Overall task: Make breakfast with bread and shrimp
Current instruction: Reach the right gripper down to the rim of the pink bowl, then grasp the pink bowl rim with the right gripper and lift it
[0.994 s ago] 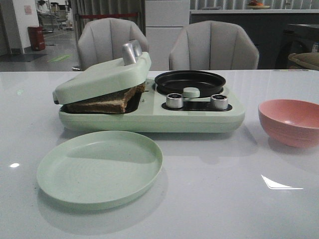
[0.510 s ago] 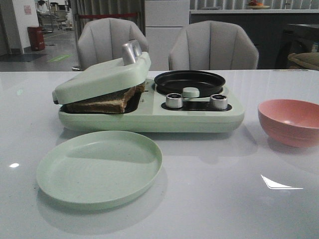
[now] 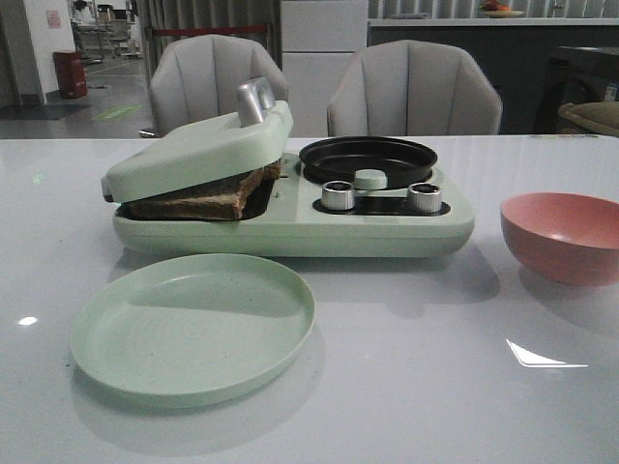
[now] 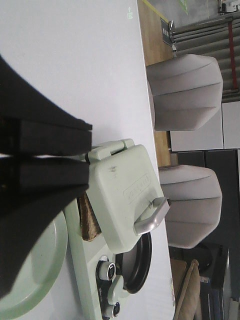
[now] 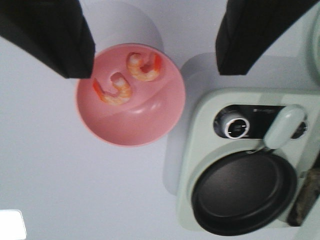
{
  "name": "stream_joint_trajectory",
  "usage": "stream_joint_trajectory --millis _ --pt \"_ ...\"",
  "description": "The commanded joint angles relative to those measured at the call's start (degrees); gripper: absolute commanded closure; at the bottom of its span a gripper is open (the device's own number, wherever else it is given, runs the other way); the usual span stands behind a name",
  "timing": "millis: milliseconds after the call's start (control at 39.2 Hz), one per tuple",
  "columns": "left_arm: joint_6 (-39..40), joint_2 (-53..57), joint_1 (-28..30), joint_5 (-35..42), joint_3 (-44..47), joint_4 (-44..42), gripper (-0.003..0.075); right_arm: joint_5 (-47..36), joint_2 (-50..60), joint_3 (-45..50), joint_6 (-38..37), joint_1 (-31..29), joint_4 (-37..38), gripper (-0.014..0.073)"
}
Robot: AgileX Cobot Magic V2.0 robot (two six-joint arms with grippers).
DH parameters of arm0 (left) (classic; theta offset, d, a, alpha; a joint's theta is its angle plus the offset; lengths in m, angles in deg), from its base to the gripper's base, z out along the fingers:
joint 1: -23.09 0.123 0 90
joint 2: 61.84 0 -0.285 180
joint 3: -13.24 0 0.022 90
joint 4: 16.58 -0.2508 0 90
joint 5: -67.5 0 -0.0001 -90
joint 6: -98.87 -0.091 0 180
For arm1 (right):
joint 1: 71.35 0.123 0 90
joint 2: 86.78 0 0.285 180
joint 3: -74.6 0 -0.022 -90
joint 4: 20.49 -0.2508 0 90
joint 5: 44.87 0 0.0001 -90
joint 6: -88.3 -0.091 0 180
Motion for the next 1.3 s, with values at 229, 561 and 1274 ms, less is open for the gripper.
stream_joint_trajectory --millis 229,561,1274 --pt "0.67 -0.56 -0.44 4.76 -1.56 0.99 0.0601 1.93 -16.61 -11.45 0.37 -8.00 -0.91 -0.0008" --pt "0.67 -0.56 -0.44 4.76 -1.56 0.99 0.0601 3.45 -30.35 -19.06 3.74 -8.37 -0.84 -0.0008" --pt "0.67 -0.56 -0.44 4.76 -1.56 0.99 0.0601 2.69 -45.76 -26.75 3.79 -8.35 -0.51 0.0398"
